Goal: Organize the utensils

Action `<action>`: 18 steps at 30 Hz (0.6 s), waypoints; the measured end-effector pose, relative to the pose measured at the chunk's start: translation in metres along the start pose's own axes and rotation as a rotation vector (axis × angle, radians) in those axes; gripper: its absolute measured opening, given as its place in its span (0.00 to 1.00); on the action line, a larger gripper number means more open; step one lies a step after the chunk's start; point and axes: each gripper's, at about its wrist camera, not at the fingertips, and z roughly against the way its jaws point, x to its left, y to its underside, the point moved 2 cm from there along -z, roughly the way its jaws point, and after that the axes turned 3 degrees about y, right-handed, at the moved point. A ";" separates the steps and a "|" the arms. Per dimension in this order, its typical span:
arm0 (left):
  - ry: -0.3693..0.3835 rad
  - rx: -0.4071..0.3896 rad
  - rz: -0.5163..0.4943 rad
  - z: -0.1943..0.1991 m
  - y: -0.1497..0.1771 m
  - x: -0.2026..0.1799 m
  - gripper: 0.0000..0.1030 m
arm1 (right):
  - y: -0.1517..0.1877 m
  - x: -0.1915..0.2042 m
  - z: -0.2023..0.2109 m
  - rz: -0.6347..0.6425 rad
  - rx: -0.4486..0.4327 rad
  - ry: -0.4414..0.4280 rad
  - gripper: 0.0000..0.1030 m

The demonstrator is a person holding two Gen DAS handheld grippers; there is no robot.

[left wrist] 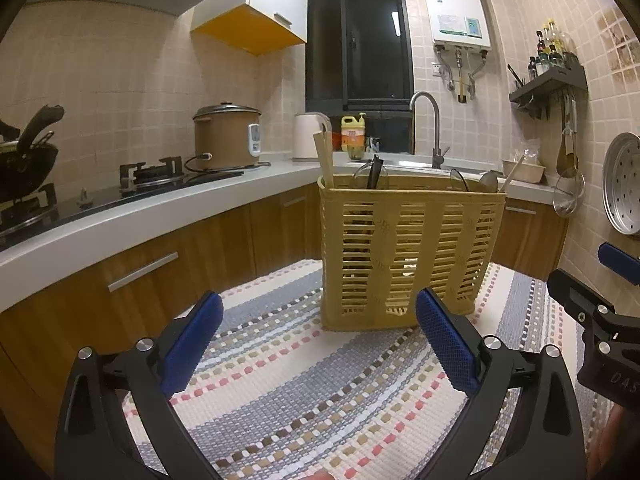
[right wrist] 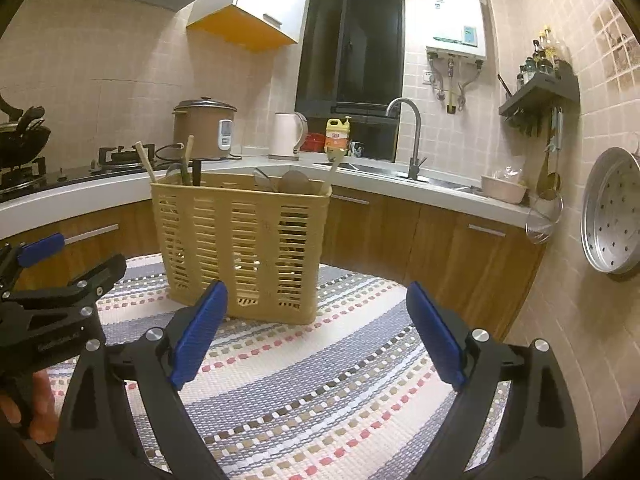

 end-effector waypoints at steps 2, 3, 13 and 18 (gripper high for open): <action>-0.001 -0.004 -0.001 0.001 0.000 -0.001 0.93 | 0.001 -0.001 -0.002 -0.007 0.014 -0.003 0.85; -0.001 -0.007 0.001 0.001 0.000 -0.001 0.93 | 0.001 -0.001 -0.004 -0.006 0.021 -0.004 0.85; -0.013 -0.018 0.006 0.003 -0.002 0.004 0.93 | 0.003 0.002 -0.005 0.007 0.026 0.000 0.85; -0.016 -0.022 -0.001 0.003 -0.001 0.004 0.93 | 0.002 0.000 -0.005 -0.008 0.031 0.003 0.86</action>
